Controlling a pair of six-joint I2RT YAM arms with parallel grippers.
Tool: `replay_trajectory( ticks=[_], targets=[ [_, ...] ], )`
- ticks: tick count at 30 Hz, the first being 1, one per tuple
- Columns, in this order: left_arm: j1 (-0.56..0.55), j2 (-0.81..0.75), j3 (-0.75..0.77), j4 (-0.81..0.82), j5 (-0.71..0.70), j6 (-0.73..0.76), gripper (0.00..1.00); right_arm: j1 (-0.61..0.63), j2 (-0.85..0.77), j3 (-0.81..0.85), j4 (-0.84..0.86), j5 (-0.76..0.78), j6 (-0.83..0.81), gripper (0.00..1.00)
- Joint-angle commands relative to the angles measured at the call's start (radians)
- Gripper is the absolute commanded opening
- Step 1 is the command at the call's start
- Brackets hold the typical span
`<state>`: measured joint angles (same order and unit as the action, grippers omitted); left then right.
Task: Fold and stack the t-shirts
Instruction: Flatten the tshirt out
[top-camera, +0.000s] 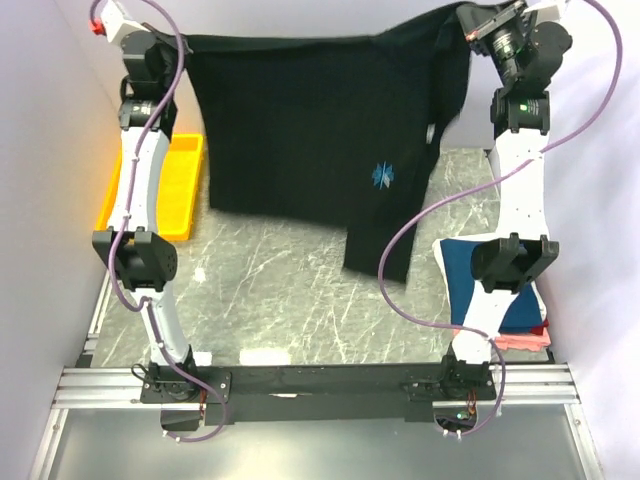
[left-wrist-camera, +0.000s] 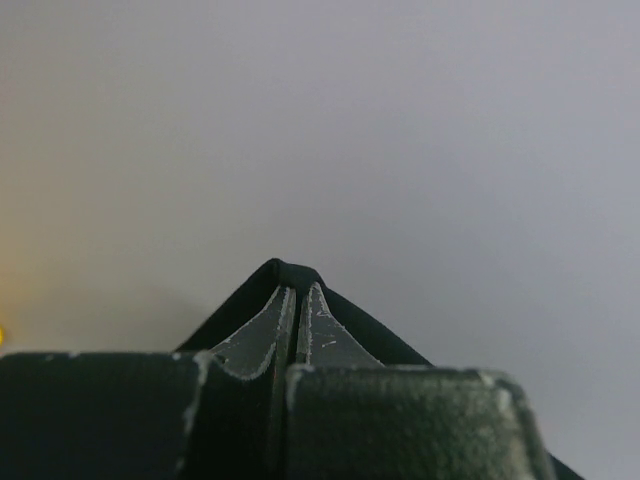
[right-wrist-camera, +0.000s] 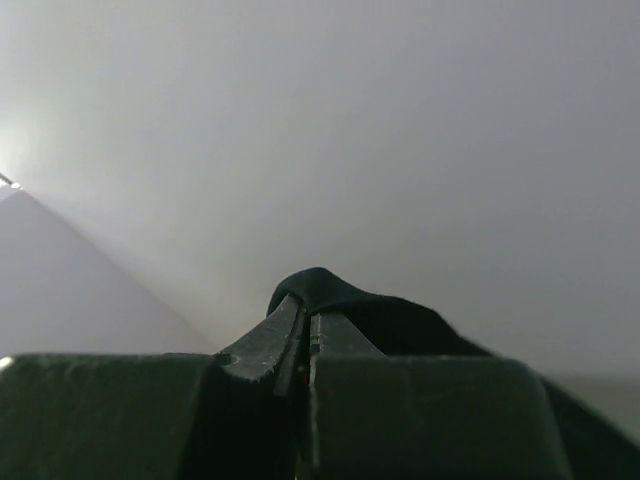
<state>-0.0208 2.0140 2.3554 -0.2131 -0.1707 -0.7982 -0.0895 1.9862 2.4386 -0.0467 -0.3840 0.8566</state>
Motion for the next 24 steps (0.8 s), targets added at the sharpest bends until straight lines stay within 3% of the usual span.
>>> replay_trajectory(
  ticks=[1,4,11,15,21,24],
  targets=[
    [0.061,-0.118,0.017,0.260,0.100,-0.035,0.00,-0.007,-0.113,0.036,0.279,0.054,0.012,0.00],
    [0.102,-0.207,-0.123,0.323,0.103,-0.042,0.00,-0.007,-0.283,-0.189,0.385,0.083,-0.017,0.00],
    [0.147,-0.346,-0.471,0.345,0.161,-0.073,0.00,-0.007,-0.499,-0.731,0.468,0.019,0.033,0.00],
    [0.148,-0.474,-0.843,0.365,0.174,-0.142,0.00,-0.006,-0.618,-1.143,0.492,-0.026,0.081,0.00],
    [0.148,-0.644,-1.279,0.292,0.131,-0.249,0.00,-0.004,-0.754,-1.558,0.414,-0.090,0.102,0.00],
    [0.147,-0.716,-1.409,0.184,0.097,-0.272,0.00,-0.004,-0.809,-1.682,0.239,-0.096,0.064,0.00]
  ],
)
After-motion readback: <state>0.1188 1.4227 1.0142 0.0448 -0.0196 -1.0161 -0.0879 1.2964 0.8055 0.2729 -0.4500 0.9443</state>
